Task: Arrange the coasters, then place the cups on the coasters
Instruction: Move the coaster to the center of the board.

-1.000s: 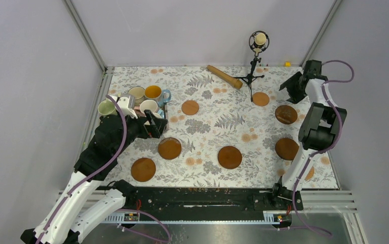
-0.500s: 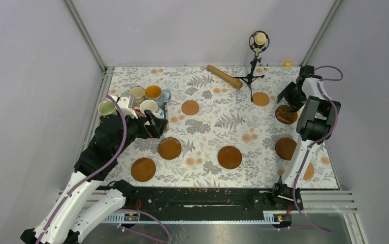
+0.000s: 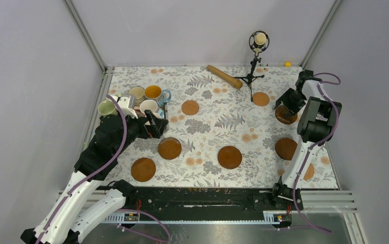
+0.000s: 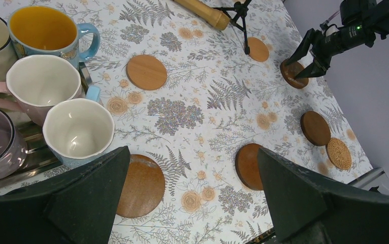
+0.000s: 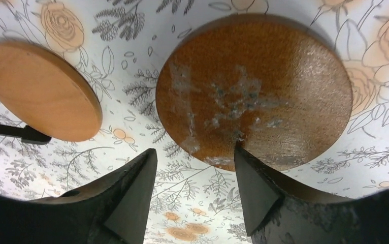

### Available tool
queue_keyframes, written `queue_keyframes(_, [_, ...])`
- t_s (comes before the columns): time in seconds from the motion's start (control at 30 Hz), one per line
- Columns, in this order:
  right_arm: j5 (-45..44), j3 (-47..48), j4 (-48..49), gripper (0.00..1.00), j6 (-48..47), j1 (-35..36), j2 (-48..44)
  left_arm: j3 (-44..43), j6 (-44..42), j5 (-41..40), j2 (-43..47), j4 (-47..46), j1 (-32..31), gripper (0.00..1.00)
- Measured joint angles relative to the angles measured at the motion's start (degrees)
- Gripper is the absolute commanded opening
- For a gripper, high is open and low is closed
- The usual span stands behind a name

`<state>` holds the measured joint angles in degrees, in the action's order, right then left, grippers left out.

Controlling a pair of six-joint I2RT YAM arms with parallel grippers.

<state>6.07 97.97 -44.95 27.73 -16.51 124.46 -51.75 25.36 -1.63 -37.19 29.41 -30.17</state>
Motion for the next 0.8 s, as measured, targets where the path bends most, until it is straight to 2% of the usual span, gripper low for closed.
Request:
queue_keyframes(0.37, [6.38, -10.75, 4.11, 0.62, 2.25, 0.48, -6.21, 0.0, 0.02, 0.15, 0.0, 0.0, -0.28, 0.99])
queue_keyframes(0.63, [7.82, -10.38, 4.94, 0.66, 1.97, 0.98, -10.08, 0.0, 0.0, 0.15, 0.0, 0.0, -0.57, 0.99])
queue_keyframes(0.8, [2.56, -4.81, 4.42, 0.66, -0.39, 0.83, -9.9, 0.0, 0.0, 0.0, 0.28, 0.0, -0.68, 0.99])
